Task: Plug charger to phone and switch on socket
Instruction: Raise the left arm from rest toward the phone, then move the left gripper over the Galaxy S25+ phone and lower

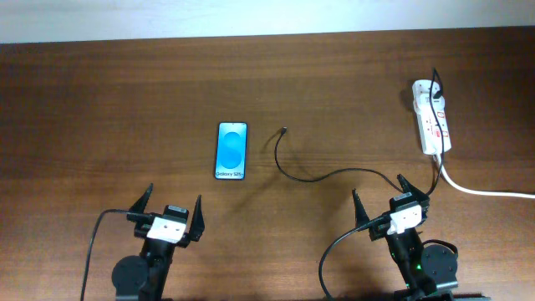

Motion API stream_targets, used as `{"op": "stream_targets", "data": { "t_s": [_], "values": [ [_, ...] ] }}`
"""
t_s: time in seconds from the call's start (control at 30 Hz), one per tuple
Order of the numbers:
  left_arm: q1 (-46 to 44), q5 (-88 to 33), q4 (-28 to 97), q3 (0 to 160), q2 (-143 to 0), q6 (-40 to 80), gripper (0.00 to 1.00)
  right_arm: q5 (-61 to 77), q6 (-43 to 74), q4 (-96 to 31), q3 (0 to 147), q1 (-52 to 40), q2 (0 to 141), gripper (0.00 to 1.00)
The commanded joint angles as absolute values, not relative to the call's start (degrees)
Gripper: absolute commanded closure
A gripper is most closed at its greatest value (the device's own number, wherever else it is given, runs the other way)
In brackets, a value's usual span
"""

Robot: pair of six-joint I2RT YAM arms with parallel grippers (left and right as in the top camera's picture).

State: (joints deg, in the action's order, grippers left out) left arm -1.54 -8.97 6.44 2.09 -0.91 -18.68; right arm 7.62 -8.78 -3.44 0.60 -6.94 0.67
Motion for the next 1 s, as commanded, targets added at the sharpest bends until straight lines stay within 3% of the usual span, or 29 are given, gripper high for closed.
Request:
{"op": "stream_targets", "data": {
  "t_s": [0.0,0.27,0.5,0.77,0.97],
  "values": [
    [-1.7,-7.7,6.2,4.4,-3.4,-12.2,0.01,8.4,-8.1,-3.7,0.3,-6.7,0.2,0.02],
    [-1.7,-7.9,7.5,17.0,-19.0,-11.4,0.01,8.4,-8.1,-3.7,0.3,-6.7,0.2,0.02],
    [-1.7,-10.2,17.1,35.4,-35.1,-10.9,0.01,8.4,-8.1,-3.7,0.3,-6.7,0.2,0.02],
    [-2.3,-11.6,43.9,67.8,-63.7,-9.6,0.01,8.4,-8.1,-3.7,0.3,-6.7,0.2,0.02],
    [-7.9,-12.9,62.6,89.8,-85.2,-9.7,0.01,8.4,-8.1,-3.7,0.3,-6.7,0.2,0.02]
  ]
}}
